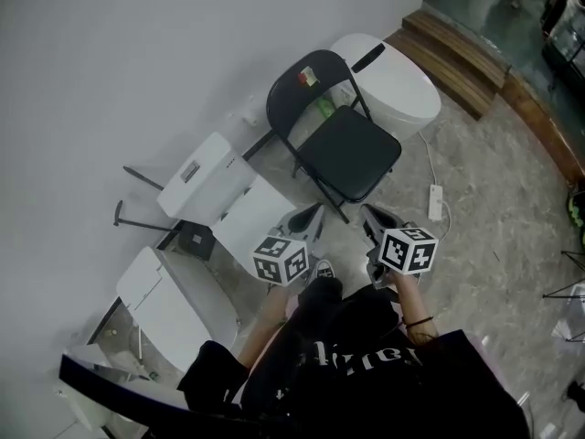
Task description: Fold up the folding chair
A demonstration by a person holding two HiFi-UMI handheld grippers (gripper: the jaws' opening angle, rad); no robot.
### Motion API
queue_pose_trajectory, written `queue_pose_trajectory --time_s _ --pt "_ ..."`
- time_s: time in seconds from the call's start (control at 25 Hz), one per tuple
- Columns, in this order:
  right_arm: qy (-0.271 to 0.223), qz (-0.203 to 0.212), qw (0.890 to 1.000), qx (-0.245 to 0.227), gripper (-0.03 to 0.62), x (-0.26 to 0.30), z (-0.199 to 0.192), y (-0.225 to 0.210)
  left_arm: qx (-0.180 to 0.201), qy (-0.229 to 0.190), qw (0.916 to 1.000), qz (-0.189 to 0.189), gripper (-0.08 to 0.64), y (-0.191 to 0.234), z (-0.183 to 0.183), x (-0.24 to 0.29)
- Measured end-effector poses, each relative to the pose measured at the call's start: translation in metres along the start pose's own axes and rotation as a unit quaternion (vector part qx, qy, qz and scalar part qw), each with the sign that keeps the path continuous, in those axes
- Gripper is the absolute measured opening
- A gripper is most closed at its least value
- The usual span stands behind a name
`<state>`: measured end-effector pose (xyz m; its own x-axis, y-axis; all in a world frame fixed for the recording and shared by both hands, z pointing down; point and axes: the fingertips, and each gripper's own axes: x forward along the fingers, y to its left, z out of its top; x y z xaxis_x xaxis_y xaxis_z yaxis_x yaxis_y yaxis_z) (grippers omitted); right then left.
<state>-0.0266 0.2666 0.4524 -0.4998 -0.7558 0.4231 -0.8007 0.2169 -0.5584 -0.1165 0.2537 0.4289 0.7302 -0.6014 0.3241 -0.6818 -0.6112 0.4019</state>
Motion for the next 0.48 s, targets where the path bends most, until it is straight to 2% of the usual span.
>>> queue_pose_trajectory --time_s 0.16,0.48 --pt "0.003 -0.023 1.0 0.018 0.014 0.014 0.004 -0.015 -0.011 0.021 0.9997 -0.011 0.003 0.022 0.003 0.021" --pt "0.001 -0.052 0.997 0.05 0.014 0.032 0.028 -0.068 -0.014 0.057 0.9977 -0.034 0.003 0.027 0.002 0.081"
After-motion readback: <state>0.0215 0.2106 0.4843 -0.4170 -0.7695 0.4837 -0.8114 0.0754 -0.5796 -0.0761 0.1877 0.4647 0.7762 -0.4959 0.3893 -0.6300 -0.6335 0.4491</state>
